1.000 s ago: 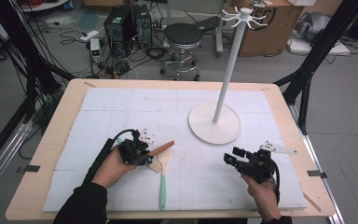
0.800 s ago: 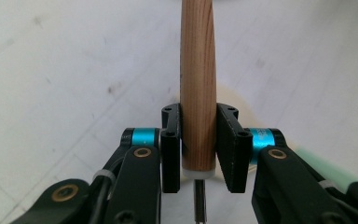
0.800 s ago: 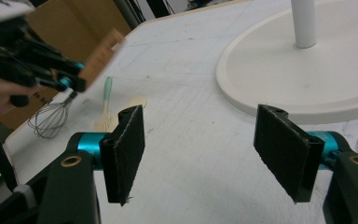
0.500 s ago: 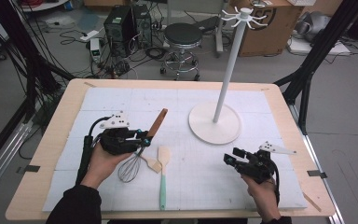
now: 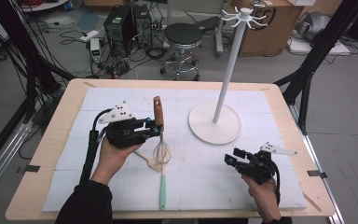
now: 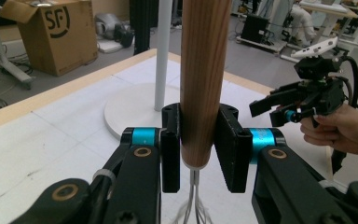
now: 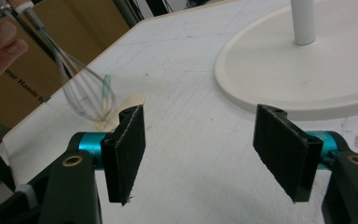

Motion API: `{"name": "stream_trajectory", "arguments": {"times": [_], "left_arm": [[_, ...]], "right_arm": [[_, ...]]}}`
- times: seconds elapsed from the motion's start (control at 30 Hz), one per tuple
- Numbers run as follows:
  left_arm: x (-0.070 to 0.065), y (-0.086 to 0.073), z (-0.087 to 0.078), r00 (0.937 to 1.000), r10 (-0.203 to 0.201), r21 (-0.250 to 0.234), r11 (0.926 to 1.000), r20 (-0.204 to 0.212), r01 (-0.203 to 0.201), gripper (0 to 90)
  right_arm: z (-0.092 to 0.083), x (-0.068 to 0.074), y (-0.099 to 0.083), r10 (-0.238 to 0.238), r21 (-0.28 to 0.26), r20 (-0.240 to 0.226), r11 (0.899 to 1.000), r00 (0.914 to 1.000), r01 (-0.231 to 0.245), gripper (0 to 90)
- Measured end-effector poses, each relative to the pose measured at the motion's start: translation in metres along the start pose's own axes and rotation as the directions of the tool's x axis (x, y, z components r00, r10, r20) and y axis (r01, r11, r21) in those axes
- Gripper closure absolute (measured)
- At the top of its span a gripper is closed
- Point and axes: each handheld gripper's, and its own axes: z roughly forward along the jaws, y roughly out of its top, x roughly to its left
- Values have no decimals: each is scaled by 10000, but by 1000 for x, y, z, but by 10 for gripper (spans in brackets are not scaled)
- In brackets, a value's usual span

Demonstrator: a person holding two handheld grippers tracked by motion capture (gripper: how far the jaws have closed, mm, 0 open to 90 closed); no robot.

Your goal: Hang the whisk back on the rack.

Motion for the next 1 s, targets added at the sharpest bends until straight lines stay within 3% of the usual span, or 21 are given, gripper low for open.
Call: {"name": "stream_trajectory", "arguments": {"times": [0.13, 0.47, 0.77, 1.0], "left_arm": [[0, 2, -2, 9998, -56, -638, 9979, 169, 67, 729], [-3, 15, 7, 9997, -35, -875, 9961, 261, 58, 729], [-13, 51, 27, 9961, 108, -810, 9967, 874, -37, 729], [-22, 87, 52, 9888, 254, -941, 9955, 1474, -115, 729]], "right_arm": [[0, -1, 0, -6, -2, 15, 10000, 10000, 6, 332], [1, -1, 0, -18, -13, 38, 10000, 10000, 18, 335], [2, -2, -1, 48, -15, 16, 10000, 10000, -48, 335], [5, -6, -4, 103, 133, 19, 9999, 9999, -104, 337]]}}
